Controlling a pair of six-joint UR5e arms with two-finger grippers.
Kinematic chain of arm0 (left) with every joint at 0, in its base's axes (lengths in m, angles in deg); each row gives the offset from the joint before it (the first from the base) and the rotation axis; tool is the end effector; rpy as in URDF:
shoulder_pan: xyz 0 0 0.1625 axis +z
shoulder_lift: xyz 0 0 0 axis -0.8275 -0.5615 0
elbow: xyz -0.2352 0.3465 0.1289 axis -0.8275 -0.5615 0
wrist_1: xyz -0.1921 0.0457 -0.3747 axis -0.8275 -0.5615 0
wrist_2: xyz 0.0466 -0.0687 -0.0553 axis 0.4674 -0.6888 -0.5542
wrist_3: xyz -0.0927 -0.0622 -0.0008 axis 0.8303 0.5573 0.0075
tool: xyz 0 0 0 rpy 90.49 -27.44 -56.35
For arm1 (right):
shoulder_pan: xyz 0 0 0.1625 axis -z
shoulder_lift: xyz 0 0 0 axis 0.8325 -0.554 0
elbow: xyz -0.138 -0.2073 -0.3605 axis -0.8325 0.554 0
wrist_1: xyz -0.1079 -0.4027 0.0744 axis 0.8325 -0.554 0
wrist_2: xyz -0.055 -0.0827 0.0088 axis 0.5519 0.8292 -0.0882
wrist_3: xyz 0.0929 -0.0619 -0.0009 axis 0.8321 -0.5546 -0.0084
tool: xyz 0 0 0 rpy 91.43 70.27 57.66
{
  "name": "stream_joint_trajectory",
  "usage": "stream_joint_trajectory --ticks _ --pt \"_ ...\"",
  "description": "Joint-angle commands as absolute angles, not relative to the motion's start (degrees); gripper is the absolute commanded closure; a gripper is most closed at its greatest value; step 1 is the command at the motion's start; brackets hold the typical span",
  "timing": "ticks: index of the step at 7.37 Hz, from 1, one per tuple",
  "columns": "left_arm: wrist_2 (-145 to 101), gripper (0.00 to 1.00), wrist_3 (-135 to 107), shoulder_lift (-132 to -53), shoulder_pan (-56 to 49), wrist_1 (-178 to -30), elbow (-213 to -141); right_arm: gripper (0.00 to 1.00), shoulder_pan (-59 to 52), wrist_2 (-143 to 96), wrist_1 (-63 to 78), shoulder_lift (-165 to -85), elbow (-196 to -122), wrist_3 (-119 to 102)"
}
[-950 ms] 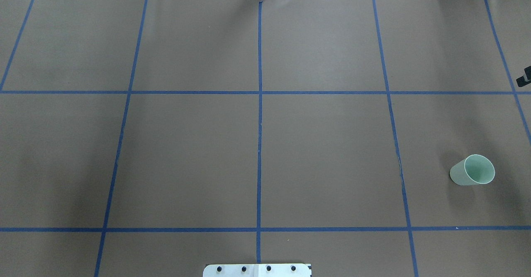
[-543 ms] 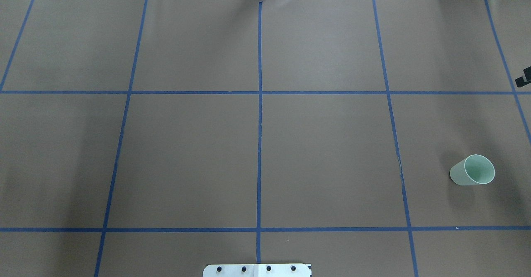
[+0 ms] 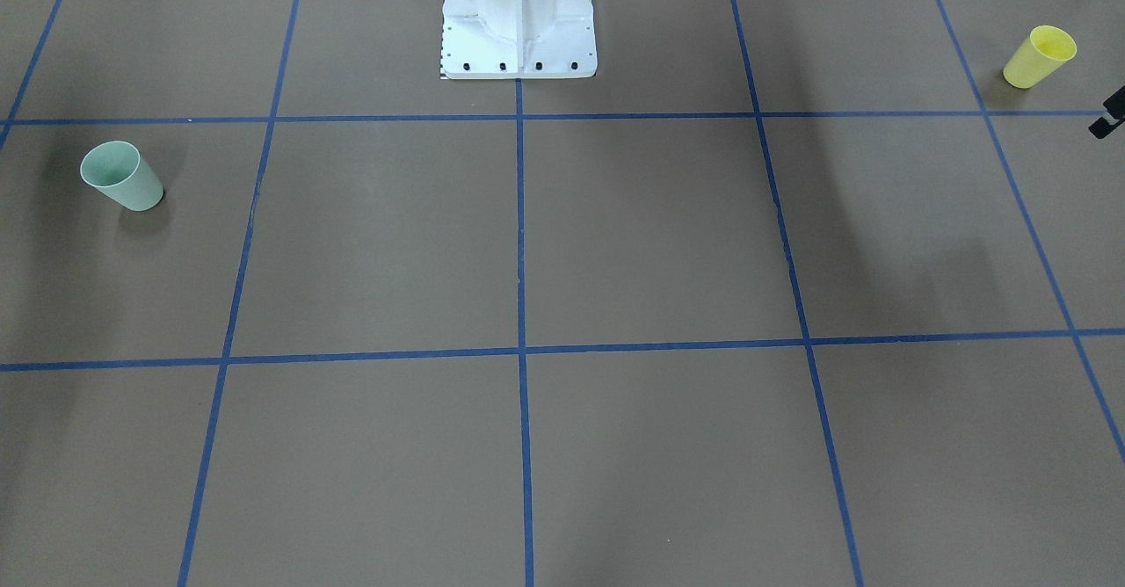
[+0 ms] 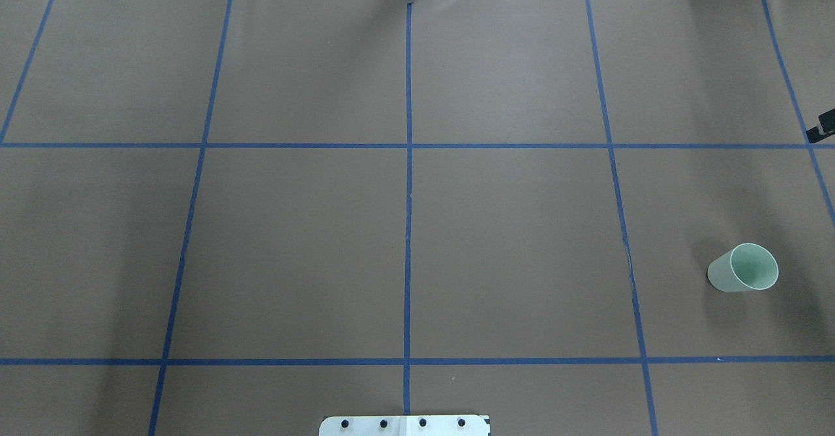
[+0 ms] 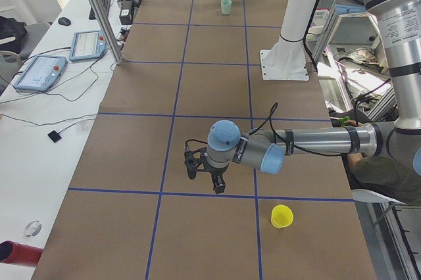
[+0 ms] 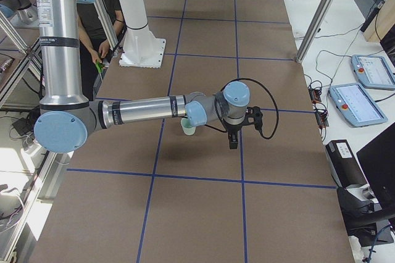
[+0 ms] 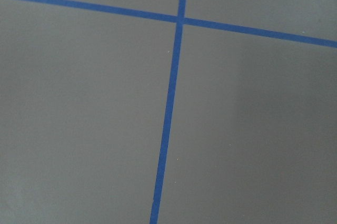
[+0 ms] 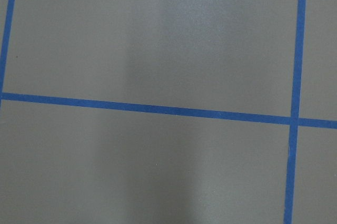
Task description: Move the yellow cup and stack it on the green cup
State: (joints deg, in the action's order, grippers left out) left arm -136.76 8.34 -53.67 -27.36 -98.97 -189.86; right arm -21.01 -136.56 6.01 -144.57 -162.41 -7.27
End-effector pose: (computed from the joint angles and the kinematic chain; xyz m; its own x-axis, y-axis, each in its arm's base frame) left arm -0.0082 -0.3769 0.6592 0.5966 -0.3532 -0.7207 0.3108 0.9296 -0.1983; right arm -0.0631 -0.5231 0.5916 0.6595 -0.0826 0.7472 0.0091 0.9948 0.1019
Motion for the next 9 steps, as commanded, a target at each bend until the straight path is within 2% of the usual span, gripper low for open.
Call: stream_joint_trajectory --ticks 1,3,6,9 --pt "-130.8 0.0 26.2 -53.6 -21.3 -98.9 -190.0 0.0 -18.9 -136.6 6.0 -145.0 -162.4 -7.2" --pt "-118.8 0.0 45.9 -54.3 -6.9 -98.8 -191.1 0.0 -18.3 -136.6 6.1 -145.9 -162.4 -7.3" --pt "-105.2 0.0 59.5 -49.7 -2.4 -96.6 -191.2 0.0 -16.4 -136.5 6.2 -145.8 -162.5 -7.6" --pt "-96.9 0.01 81.3 -50.0 7.6 -76.1 -193.5 0.0 -11.3 -136.4 7.7 -145.7 -162.5 -7.4"
